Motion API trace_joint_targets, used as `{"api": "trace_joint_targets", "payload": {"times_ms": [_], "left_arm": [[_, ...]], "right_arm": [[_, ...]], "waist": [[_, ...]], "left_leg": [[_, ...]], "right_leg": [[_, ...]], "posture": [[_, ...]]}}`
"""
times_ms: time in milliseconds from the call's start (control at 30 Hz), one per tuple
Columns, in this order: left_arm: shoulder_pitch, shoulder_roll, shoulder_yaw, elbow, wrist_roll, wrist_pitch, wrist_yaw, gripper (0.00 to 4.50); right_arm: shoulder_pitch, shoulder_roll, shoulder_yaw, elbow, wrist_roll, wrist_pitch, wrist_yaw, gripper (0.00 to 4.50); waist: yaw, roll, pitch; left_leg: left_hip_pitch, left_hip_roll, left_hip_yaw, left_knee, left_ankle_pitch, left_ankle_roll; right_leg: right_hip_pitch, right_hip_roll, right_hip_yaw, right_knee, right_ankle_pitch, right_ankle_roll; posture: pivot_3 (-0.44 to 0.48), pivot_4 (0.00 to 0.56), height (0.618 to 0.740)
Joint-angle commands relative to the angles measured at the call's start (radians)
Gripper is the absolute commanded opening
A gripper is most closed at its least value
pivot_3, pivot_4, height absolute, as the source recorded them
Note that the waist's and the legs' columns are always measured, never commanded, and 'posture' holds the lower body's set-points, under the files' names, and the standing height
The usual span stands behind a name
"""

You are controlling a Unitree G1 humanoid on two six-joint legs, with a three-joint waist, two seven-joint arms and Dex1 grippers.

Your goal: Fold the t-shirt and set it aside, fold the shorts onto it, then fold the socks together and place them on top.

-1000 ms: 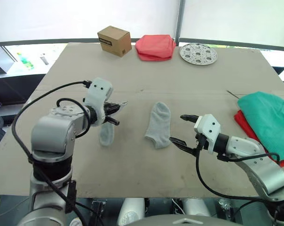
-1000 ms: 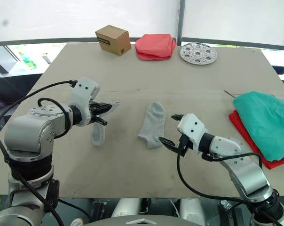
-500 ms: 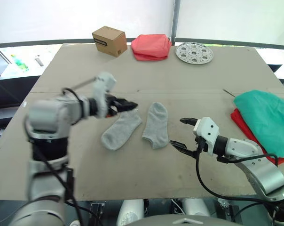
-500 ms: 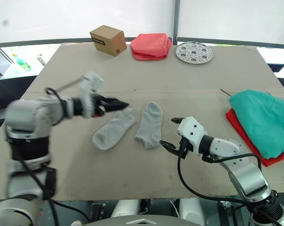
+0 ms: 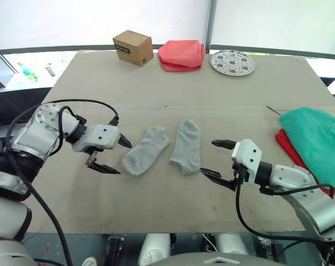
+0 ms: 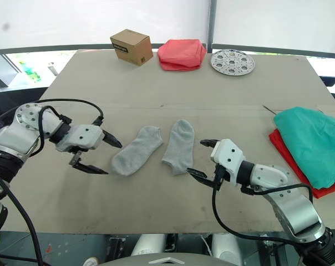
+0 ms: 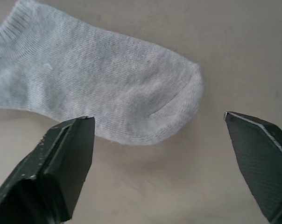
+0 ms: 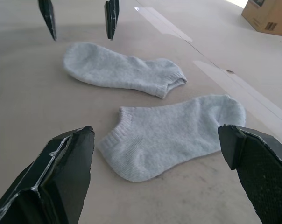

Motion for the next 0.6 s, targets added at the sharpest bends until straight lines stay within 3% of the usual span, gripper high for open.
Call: {"api": "trace_joint_targets", "payload": {"times_ms": [33,200,333,400,433,467,533,600], "left_arm": [[0.004,-0.001,-0.01,0.027,-0.039,-0.096,-0.004,4.46],[0.033,-0.116,0.051,0.127,0.009,-0.338,-0.004,4.46],[0.068,-0.145,0.07,0.206,0.039,-0.496,-0.004,3.23],[0.082,-0.154,0.077,0.223,0.047,-0.515,-0.004,2.14],[0.089,-0.158,0.085,0.225,0.049,-0.51,-0.004,1.84],[0.12,-0.154,0.11,0.172,0.018,-0.379,0.01,1.11],[0.221,-0.076,0.143,-0.099,-0.124,0.122,0.109,0.84],[0.294,-0.024,0.195,-0.344,-0.265,0.508,0.253,0.06]], "right_arm": [[0.002,-0.008,-0.027,-0.053,0.021,-0.037,0.018,4.5],[0.003,-0.032,-0.055,-0.065,0.041,-0.054,0.045,4.5],[-0.001,-0.053,-0.074,-0.058,0.044,-0.055,0.055,4.5],[-0.005,-0.057,-0.075,-0.056,0.042,-0.055,0.055,4.5],[-0.007,-0.057,-0.073,-0.055,0.041,-0.054,0.054,4.5],[-0.01,-0.056,-0.068,-0.055,0.038,-0.052,0.052,4.5],[-0.013,-0.052,-0.058,-0.054,0.033,-0.045,0.045,4.5],[-0.015,-0.046,-0.051,-0.052,0.031,-0.041,0.038,4.5]], "waist": [[0.0,0.0,0.0],[0.001,-0.001,0.0],[-0.003,-0.001,0.0],[-0.003,-0.001,0.0],[-0.001,-0.001,0.0],[0.001,-0.001,0.0],[-0.006,-0.001,0.0],[-0.014,-0.002,0.0]], "left_leg": [[0.0,0.0,0.0,0.0,0.0,0.0],[0.0,0.0,0.0,0.001,0.0,0.0],[0.001,0.0,0.001,0.001,0.0,0.0],[0.001,0.001,0.002,0.001,0.0,0.0],[0.001,0.001,0.001,0.001,0.0,0.0],[0.001,0.001,0.001,0.001,0.0,0.001],[0.001,0.001,0.001,0.001,-0.001,0.001],[0.001,0.002,0.001,0.001,-0.001,0.002]], "right_leg": [[0.0,0.0,0.0,0.0,0.001,0.001],[0.0,0.0,0.0,0.0,0.0,0.006],[0.0,0.001,0.0,0.0,0.001,0.006],[0.0,0.001,0.0,0.001,0.001,0.005],[0.0,0.001,0.0,0.001,0.001,0.005],[0.0,0.001,0.0,0.001,0.001,0.005],[0.0,0.0,0.0,0.001,0.0,0.006],[0.0,0.0,0.002,0.001,0.0,0.006]], "posture": [[0.0,0.15,0.74],[0.0,0.15,0.74],[0.0,0.15,0.74],[0.0,0.15,0.74],[0.0,0.15,0.74],[0.0,0.15,0.74],[0.0,0.15,0.74],[0.0,0.15,0.74]]}}
